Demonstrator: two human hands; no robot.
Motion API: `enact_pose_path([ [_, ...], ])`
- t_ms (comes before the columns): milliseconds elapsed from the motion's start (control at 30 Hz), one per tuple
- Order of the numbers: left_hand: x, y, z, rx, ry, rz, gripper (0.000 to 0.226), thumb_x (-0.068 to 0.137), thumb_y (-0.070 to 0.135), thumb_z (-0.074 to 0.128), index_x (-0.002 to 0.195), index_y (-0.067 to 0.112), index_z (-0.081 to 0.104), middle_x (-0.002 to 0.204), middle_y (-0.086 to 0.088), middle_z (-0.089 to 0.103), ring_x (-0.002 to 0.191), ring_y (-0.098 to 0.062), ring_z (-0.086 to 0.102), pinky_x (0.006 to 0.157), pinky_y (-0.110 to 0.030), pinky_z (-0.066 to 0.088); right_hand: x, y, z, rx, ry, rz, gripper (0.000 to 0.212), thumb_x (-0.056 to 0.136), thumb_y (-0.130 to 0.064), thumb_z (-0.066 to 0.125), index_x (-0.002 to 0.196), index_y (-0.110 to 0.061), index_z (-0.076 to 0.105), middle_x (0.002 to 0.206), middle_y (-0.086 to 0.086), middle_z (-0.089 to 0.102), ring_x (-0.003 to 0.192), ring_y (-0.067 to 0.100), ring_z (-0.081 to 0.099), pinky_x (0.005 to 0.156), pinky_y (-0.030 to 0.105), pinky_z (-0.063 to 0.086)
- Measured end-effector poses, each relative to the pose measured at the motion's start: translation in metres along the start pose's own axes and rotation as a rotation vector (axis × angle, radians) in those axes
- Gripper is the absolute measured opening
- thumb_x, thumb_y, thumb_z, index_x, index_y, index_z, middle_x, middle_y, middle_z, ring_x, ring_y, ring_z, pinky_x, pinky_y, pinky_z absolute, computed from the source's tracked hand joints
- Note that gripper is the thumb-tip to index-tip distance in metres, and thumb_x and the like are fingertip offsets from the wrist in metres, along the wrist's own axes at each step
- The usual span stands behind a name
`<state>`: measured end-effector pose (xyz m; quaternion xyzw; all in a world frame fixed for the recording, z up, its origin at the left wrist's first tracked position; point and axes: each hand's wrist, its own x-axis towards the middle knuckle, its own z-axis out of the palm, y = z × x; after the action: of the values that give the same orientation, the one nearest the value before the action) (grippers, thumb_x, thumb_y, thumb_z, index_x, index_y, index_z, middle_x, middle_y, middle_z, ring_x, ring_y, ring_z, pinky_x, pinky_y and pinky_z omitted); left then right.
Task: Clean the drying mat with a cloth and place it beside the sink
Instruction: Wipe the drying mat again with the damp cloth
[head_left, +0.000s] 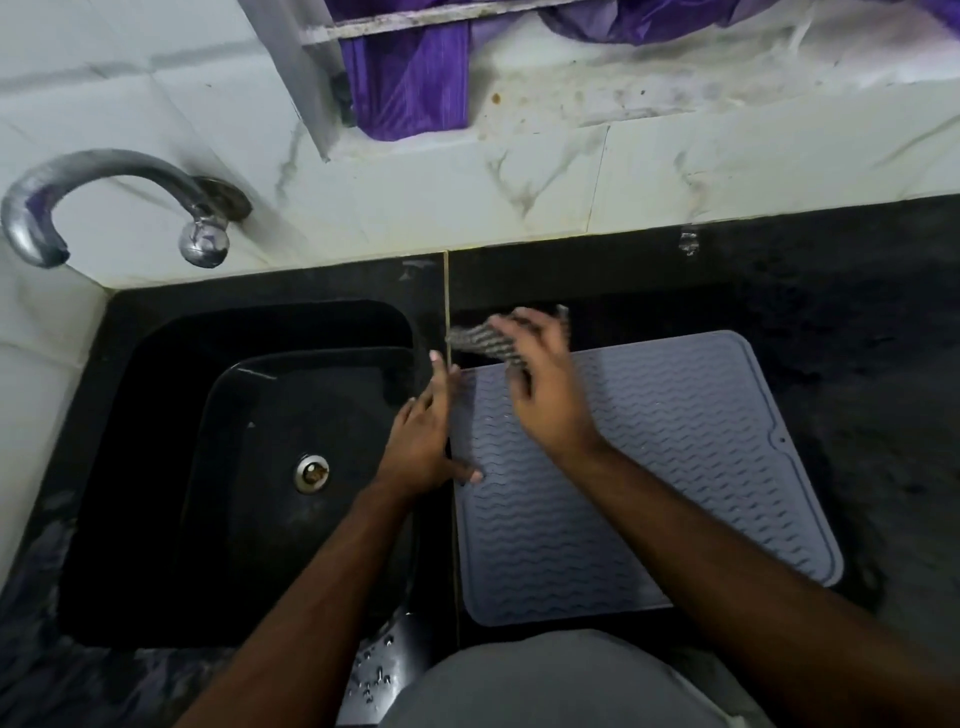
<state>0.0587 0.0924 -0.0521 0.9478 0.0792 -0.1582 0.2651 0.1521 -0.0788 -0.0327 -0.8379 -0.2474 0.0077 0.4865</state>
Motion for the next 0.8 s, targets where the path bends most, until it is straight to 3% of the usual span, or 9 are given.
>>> enact_pose_path([
  [67, 0.004, -0.008, 0.001, 0.043, 0.000, -0.049, 0.163, 0.049, 0.068, 0.090, 0.158, 0.020, -0.022, 0.169, 0.000, -0.019, 0.155, -0.015, 0.001, 0.123, -0.046, 0.008, -0.002, 0.010, 0.011, -0.347, -0.377, -0.175, 0.075, 0.092, 0.003, 0.052, 0.155, -0.031, 0.032, 0.164, 0.002, 0.023, 0.147, 0.024, 0.029, 0.119, 0.038, 0.028],
  [133, 0.004, -0.013, 0.000, 0.026, -0.011, -0.070, 0.167, 0.046, 0.074, 0.087, 0.159, 0.015, -0.021, 0.151, 0.017, -0.047, 0.152, -0.008, -0.009, 0.122, -0.045, 0.006, -0.007, 0.026, 0.018, -0.586, -0.579, -0.298, 0.070, 0.094, -0.006, 0.045, 0.156, -0.036, 0.028, 0.165, -0.007, 0.023, 0.147, 0.027, 0.026, 0.117, 0.048, 0.021],
  [233, 0.000, -0.012, 0.001, 0.017, 0.020, -0.024, 0.167, 0.045, 0.077, 0.083, 0.158, 0.017, -0.024, 0.150, 0.013, -0.045, 0.153, -0.014, -0.023, 0.122, -0.047, 0.005, -0.006, 0.036, 0.018, -0.606, -0.687, -0.325, 0.052, 0.101, -0.027, 0.043, 0.151, -0.041, 0.036, 0.166, -0.013, 0.017, 0.153, 0.039, -0.005, 0.121, 0.059, -0.003],
  [300, 0.000, -0.008, 0.000, 0.096, 0.027, 0.061, 0.163, 0.051, 0.073, 0.084, 0.154, 0.020, -0.030, 0.154, 0.012, -0.042, 0.152, -0.014, -0.026, 0.122, -0.046, 0.005, 0.002, 0.037, 0.017, -0.624, -0.783, -0.323, 0.047, 0.103, -0.033, 0.042, 0.149, -0.043, 0.038, 0.166, -0.013, 0.016, 0.152, 0.042, -0.008, 0.119, 0.059, -0.005],
  [433, 0.004, 0.004, -0.007, 0.225, -0.051, 0.168, 0.155, 0.061, 0.059, 0.087, 0.152, 0.021, -0.033, 0.169, 0.002, -0.018, 0.156, -0.012, -0.005, 0.126, -0.046, 0.010, 0.017, 0.036, -0.003, -0.651, -0.807, -0.408, 0.039, 0.102, -0.030, 0.045, 0.138, -0.040, 0.056, 0.159, -0.013, 0.036, 0.150, 0.039, 0.019, 0.120, 0.050, 0.023],
  [500, 0.006, 0.009, -0.009, 0.258, -0.100, 0.155, 0.150, 0.065, 0.054, 0.087, 0.156, 0.018, -0.027, 0.171, -0.001, -0.003, 0.157, -0.014, 0.004, 0.128, -0.046, 0.008, 0.017, 0.045, -0.025, -0.629, -0.817, -0.372, 0.038, 0.102, -0.030, 0.047, 0.136, -0.042, 0.059, 0.156, -0.017, 0.039, 0.147, 0.034, 0.025, 0.116, 0.044, 0.030],
  [667, 0.014, 0.021, -0.006, 0.434, -0.171, 0.082, 0.137, 0.073, 0.051, 0.083, 0.160, 0.012, -0.017, 0.170, -0.002, -0.016, 0.157, -0.014, -0.006, 0.128, -0.043, 0.001, 0.000, 0.080, -0.099, -0.661, -0.731, -0.186, 0.041, 0.102, -0.026, 0.047, 0.138, -0.044, 0.057, 0.156, -0.016, 0.040, 0.145, 0.026, 0.029, 0.117, 0.039, 0.031],
  [800, 0.016, 0.022, -0.005, 0.435, -0.234, 0.048, 0.137, 0.074, 0.049, 0.084, 0.160, 0.015, -0.017, 0.169, -0.003, -0.021, 0.157, -0.017, -0.009, 0.126, -0.043, 0.001, -0.023, 0.107, -0.165, -0.651, -0.614, 0.022, 0.041, 0.102, -0.021, 0.047, 0.137, -0.038, 0.060, 0.156, -0.008, 0.043, 0.143, 0.026, 0.033, 0.120, 0.029, 0.016],
])
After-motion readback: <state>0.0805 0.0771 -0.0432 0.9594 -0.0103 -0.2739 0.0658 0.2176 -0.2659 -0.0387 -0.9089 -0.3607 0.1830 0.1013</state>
